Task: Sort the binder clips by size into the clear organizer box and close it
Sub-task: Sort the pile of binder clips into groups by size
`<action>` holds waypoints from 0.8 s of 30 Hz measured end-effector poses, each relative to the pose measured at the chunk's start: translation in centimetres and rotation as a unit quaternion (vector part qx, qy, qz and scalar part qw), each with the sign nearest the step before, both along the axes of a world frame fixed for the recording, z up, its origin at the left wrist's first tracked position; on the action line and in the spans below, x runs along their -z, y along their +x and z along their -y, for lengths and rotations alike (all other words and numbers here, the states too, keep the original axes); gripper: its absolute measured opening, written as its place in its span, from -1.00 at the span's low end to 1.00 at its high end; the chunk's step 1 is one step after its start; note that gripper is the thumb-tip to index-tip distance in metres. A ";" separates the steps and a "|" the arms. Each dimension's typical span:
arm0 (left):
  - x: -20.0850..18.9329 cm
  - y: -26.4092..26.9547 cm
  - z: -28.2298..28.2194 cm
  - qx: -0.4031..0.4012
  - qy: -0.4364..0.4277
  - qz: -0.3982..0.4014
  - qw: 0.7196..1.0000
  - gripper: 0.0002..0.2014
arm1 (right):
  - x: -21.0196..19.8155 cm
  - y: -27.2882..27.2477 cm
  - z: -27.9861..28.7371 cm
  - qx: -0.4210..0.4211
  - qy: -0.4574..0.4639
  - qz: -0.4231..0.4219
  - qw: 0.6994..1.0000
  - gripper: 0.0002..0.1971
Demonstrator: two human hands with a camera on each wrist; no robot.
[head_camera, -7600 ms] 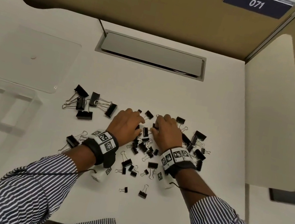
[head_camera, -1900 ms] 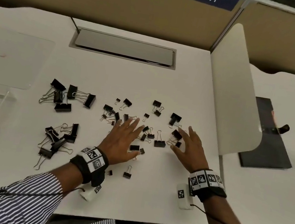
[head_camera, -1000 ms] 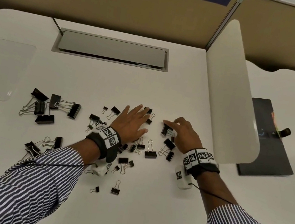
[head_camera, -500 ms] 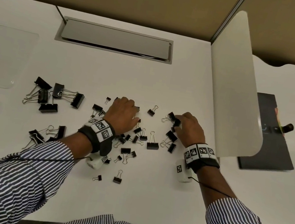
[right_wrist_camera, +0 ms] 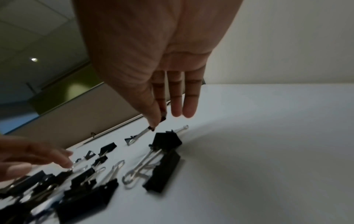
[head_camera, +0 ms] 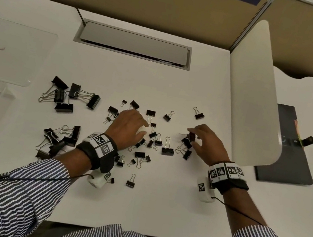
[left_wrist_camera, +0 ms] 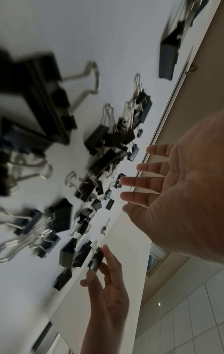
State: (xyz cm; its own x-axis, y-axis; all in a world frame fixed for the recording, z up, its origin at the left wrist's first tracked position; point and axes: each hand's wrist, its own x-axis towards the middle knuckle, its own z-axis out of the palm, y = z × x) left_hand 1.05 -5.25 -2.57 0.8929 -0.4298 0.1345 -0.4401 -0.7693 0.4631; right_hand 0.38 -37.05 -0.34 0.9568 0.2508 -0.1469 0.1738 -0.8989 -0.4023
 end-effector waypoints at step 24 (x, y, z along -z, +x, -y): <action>-1.6 -3.4 -7.3 -0.065 -0.041 0.014 0.997 -0.75 | -1.1 -0.2 -4.5 0.111 0.221 -0.111 0.963 -0.73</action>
